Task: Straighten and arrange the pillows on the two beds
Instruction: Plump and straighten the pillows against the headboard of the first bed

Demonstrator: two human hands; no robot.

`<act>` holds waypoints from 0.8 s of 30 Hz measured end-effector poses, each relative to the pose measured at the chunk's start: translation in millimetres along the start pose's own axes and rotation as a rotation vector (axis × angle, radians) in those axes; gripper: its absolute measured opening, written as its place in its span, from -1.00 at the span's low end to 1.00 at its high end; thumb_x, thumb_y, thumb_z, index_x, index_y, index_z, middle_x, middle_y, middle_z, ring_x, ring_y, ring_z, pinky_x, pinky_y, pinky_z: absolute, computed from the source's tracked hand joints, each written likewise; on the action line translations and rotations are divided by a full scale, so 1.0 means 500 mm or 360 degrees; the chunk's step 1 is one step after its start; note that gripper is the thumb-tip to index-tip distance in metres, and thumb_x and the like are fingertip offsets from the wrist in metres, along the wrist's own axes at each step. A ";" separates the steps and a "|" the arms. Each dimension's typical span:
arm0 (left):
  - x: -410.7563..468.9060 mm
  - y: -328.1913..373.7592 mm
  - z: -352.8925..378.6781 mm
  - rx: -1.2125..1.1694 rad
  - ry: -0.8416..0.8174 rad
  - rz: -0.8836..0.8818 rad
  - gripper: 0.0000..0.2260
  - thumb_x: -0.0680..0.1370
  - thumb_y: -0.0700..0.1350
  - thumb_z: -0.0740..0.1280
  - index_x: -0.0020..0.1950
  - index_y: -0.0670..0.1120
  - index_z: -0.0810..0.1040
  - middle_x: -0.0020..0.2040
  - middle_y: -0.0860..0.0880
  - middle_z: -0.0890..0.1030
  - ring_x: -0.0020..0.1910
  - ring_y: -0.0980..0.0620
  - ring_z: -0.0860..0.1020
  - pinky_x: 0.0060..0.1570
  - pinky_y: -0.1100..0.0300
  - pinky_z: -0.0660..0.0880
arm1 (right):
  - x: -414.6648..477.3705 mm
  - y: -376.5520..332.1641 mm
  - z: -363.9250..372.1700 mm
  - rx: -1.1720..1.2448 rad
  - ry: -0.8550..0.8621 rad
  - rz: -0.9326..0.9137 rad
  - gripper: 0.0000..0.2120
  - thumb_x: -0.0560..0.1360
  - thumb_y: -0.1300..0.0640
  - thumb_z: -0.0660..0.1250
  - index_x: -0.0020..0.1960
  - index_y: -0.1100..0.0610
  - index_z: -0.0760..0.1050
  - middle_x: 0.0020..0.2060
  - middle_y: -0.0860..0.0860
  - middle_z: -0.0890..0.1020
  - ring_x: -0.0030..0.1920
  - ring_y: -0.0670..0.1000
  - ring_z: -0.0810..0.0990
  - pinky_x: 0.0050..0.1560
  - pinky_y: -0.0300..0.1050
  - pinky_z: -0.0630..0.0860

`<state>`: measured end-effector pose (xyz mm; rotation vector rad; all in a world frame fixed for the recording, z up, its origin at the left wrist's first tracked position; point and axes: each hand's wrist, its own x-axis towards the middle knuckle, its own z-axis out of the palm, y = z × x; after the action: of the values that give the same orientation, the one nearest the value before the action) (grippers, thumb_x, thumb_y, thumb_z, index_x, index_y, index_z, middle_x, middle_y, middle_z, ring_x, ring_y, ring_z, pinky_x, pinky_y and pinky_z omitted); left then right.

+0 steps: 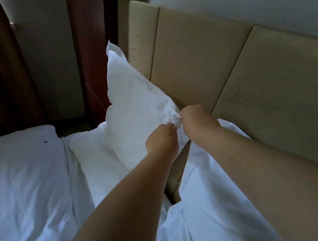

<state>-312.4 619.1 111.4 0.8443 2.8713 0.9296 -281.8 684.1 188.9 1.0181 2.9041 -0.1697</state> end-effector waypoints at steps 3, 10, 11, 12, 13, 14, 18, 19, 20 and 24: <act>0.009 0.040 -0.008 -0.0107 0.0015 0.0012 -0.72 0.67 -0.07 0.07 0.12 -0.09 0.55 0.03 -0.08 0.58 0.04 -0.11 0.57 -0.10 0.10 0.44 | -0.004 0.027 -0.033 -0.0044 0.0156 -0.0079 -0.77 0.57 0.29 0.19 0.17 0.31 0.51 0.13 0.22 0.58 0.15 0.22 0.55 0.08 -0.02 0.45; 0.030 0.029 0.031 -0.0334 -0.0234 -0.0116 -0.70 0.67 -0.09 0.07 0.30 -0.12 0.49 0.26 -0.11 0.55 0.25 -0.12 0.50 0.16 0.11 0.40 | -0.012 0.074 -0.010 -0.0059 0.0015 -0.0216 -0.66 0.57 0.28 0.17 0.34 0.20 0.41 0.21 0.19 0.52 0.18 0.20 0.53 0.11 0.01 0.48; 0.028 0.021 0.040 -0.0376 -0.0298 -0.0118 -0.71 0.66 -0.13 0.09 0.30 -0.15 0.48 0.27 -0.13 0.54 0.25 -0.13 0.49 0.16 0.12 0.40 | -0.017 0.083 0.000 -0.0060 0.0028 -0.0293 -0.62 0.57 0.30 0.16 0.38 0.18 0.37 0.23 0.20 0.51 0.18 0.21 0.53 0.11 0.02 0.49; 0.025 0.011 0.050 -0.0397 -0.0337 -0.0112 -0.72 0.65 -0.17 0.11 0.31 -0.15 0.48 0.28 -0.12 0.53 0.26 -0.12 0.48 0.17 0.13 0.40 | -0.019 0.092 0.010 -0.0078 0.0052 -0.0353 -0.59 0.55 0.32 0.17 0.39 0.16 0.35 0.23 0.20 0.51 0.17 0.22 0.53 0.10 0.03 0.52; 0.021 0.002 0.057 -0.0409 -0.0359 -0.0105 -0.72 0.65 -0.19 0.13 0.32 -0.12 0.47 0.29 -0.11 0.52 0.27 -0.10 0.48 0.19 0.15 0.39 | -0.019 0.101 0.018 -0.0102 0.0085 -0.0395 -0.57 0.53 0.34 0.19 0.39 0.15 0.35 0.21 0.20 0.52 0.15 0.22 0.54 0.09 0.05 0.54; 0.016 -0.007 0.063 -0.0414 -0.0366 -0.0096 -0.70 0.64 -0.20 0.13 0.34 -0.07 0.47 0.30 -0.09 0.52 0.26 -0.09 0.48 0.20 0.17 0.38 | -0.019 0.108 0.025 -0.0121 0.0135 -0.0424 -0.57 0.52 0.33 0.21 0.37 0.13 0.36 0.19 0.20 0.52 0.13 0.22 0.54 0.07 0.06 0.54; -0.006 -0.048 0.069 -0.0369 -0.0347 -0.0092 -0.70 0.58 -0.18 0.12 0.22 0.03 0.53 0.26 -0.02 0.54 0.22 -0.08 0.49 0.18 0.19 0.36 | -0.041 0.098 0.037 -0.0115 0.0398 -0.0642 -0.64 0.50 0.24 0.22 0.30 0.13 0.41 0.15 0.13 0.50 0.15 0.18 0.49 0.04 0.02 0.50; -0.011 -0.061 0.068 -0.0363 -0.0356 -0.0108 -0.69 0.56 -0.19 0.12 0.17 0.04 0.55 0.25 0.00 0.54 0.22 -0.07 0.49 0.18 0.18 0.37 | -0.051 0.087 0.040 -0.0104 0.0429 -0.0726 -0.65 0.50 0.24 0.22 0.28 0.15 0.43 0.15 0.13 0.50 0.17 0.17 0.48 0.06 0.02 0.49; -0.017 -0.076 0.067 -0.0344 -0.0372 -0.0121 -0.69 0.53 -0.21 0.13 0.13 0.05 0.56 0.23 0.01 0.54 0.20 -0.06 0.49 0.16 0.18 0.40 | -0.063 0.073 0.045 -0.0083 0.0435 -0.0800 -0.67 0.49 0.25 0.22 0.25 0.18 0.44 0.14 0.12 0.50 0.16 0.16 0.48 0.08 0.03 0.49; -0.043 -0.144 0.074 -0.0208 -0.0478 -0.0203 -0.68 0.46 -0.24 0.14 0.09 0.06 0.51 0.12 0.01 0.52 -0.02 -0.02 0.47 -0.10 0.18 0.41 | -0.100 0.015 0.092 -0.0063 0.0415 -0.1023 -0.74 0.49 0.26 0.22 0.17 0.22 0.46 0.08 0.13 0.54 0.07 0.16 0.51 0.00 0.08 0.52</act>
<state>-323.3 579.7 38.5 0.7108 2.5452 0.8803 -237.0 653.1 147.0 0.0686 3.3478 -0.0019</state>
